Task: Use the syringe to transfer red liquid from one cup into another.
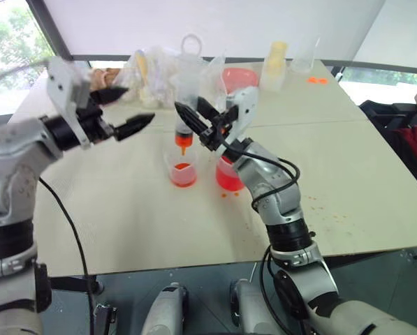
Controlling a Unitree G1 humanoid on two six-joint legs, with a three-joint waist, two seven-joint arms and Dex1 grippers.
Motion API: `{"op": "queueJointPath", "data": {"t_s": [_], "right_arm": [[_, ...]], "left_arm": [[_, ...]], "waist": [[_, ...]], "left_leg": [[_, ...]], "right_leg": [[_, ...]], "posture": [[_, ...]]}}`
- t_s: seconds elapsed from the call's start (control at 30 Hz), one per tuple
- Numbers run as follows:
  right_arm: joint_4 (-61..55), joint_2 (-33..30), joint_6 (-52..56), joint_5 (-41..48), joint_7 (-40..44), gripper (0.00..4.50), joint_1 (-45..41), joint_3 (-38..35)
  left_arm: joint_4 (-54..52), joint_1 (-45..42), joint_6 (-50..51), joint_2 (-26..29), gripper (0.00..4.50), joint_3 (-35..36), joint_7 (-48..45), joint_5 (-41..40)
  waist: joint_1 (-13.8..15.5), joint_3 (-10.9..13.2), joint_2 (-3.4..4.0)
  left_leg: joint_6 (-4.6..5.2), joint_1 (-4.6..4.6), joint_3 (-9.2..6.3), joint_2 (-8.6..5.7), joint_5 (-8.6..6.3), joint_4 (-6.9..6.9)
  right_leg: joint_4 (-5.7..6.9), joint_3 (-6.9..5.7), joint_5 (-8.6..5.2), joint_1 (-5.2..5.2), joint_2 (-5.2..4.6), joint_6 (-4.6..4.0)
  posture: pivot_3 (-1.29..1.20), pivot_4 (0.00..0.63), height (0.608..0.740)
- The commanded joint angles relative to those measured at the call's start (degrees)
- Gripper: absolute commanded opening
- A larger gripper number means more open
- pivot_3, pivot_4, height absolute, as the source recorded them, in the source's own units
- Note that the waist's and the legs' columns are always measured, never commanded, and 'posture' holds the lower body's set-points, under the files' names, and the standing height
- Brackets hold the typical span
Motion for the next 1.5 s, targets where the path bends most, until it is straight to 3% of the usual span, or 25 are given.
{"op": "queueJointPath", "data": {"t_s": [0.03,0.2,0.4,0.53,0.83,1.5], "right_arm": [[0.43,1.2,-3.03,-0.98,0.84,1.43,-0.85,0.61],[0.72,1.7,-4.11,-2.28,1.32,1.43,0.03,1.55],[0.37,2.05,-4.97,-3.88,1.32,1.43,1.07,2.69],[-0.3,2.44,-5.0,-4.44,0.91,1.43,1.73,2.92],[-0.08,2.54,-4.67,-4.43,-0.04,1.43,2.02,1.84],[-0.43,3.98,-4.74,-4.24,0.41,1.43,2.37,3.09]], "left_arm": [[4.09,-7.11,-4.55,-1.49,4.3,-1.84,-0.25,1.49],[12.03,-15.77,-11.46,-7.64,4.3,-7.46,0.6,6.32],[21.52,-20.25,-19.55,-11.49,4.3,-10.94,-0.36,11.96],[25.05,-21.26,-23.29,-11.11,4.3,-13.21,-2.47,15.0],[19.29,-18.26,-16.74,-6.49,4.3,-7.91,-9.03,6.9],[22.99,-16.92,-21.96,-4.4,4.3,-10.51,-10.13,13.86]], "waist": [[-0.1,0.0,0.0],[0.05,0.0,-0.01],[-0.52,0.0,0.0],[-1.05,0.0,0.0],[-1.57,0.0,0.0],[-1.49,0.0,0.0]], "left_leg": [[-0.01,0.0,0.0,-0.01,0.0,0.0],[-0.02,0.0,0.01,-0.02,0.01,0.0],[-0.02,-0.01,0.04,-0.01,0.01,-0.04],[-0.02,-0.02,0.03,-0.01,0.01,-0.04],[-0.01,-0.03,0.0,0.03,0.01,-0.07],[-0.02,-0.03,0.01,0.0,0.01,-0.04]], "right_leg": [[0.0,0.0,0.0,0.0,0.0,0.0],[0.01,0.0,0.0,0.0,0.01,0.0],[0.01,0.02,0.0,-0.05,0.03,0.01],[0.02,0.02,0.0,-0.05,0.04,0.01],[0.06,0.03,0.0,-0.11,0.05,0.01],[0.06,0.03,0.0,-0.09,0.03,0.01]], "posture": [[0.0,0.15,0.74],[0.0,0.15,0.74],[0.0,0.15,0.74],[0.0,0.15,0.74],[0.0,0.15,0.74],[0.0,0.15,0.74]]}}
